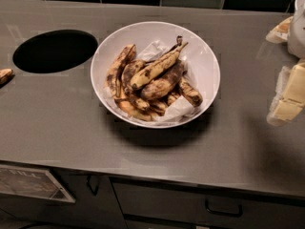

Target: Pick banana from white bowl

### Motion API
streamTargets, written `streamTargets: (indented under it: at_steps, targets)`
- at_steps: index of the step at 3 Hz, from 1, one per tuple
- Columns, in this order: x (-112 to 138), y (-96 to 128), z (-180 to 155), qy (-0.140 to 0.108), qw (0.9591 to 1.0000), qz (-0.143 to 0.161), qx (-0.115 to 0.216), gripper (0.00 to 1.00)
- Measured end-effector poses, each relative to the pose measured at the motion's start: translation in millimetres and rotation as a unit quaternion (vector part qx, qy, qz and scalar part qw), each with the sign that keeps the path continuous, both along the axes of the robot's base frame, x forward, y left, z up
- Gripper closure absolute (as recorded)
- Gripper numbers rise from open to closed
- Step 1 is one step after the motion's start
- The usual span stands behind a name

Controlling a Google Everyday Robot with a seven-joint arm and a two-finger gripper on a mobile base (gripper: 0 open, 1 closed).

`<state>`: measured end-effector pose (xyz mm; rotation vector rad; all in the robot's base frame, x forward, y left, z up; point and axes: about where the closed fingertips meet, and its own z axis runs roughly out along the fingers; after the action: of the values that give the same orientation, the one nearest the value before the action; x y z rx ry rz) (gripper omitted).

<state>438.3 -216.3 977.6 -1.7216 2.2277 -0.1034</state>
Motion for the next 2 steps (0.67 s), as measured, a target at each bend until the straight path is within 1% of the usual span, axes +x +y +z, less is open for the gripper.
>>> streamTargets:
  at_steps: [1, 2]
  targets:
    - [0.2, 0.5, 0.2, 0.0, 1.0, 0.001, 0.0, 0.0]
    - [3.2, 6.2, 2.9, -0.005, 1.0, 0.007, 0.003, 0.0]
